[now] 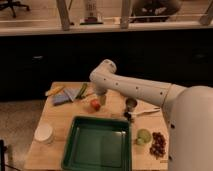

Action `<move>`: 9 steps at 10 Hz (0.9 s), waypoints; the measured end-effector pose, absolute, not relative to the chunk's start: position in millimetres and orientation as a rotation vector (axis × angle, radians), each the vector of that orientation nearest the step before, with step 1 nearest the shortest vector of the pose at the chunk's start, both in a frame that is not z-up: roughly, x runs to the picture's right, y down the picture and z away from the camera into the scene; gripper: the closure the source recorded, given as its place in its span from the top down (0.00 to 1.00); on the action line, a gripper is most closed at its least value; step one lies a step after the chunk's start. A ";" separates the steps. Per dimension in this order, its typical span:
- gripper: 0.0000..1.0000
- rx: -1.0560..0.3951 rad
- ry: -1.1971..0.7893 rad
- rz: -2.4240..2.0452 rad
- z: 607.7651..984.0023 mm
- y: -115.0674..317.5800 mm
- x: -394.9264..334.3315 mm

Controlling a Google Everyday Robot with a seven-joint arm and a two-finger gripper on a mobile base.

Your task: Place apple in paper cup

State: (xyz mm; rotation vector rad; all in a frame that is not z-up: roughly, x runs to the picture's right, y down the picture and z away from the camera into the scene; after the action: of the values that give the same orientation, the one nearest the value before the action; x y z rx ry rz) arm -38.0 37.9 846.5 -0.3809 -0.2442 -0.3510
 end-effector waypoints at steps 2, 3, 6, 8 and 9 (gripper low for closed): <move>0.80 -0.398 -0.270 -0.350 851.8 40.7 -39.6; 0.80 -0.410 -0.289 -0.348 856.1 43.7 -41.2; 0.80 -0.440 -0.324 -0.338 866.7 52.2 -42.2; 0.80 -0.460 -0.346 -0.337 872.3 59.0 -45.1; 0.80 -0.471 -0.359 -0.338 875.1 63.1 -47.6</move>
State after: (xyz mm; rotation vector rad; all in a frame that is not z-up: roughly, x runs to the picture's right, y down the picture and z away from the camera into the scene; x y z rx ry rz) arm -47.6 63.1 875.1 -0.4709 -0.3593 -0.3380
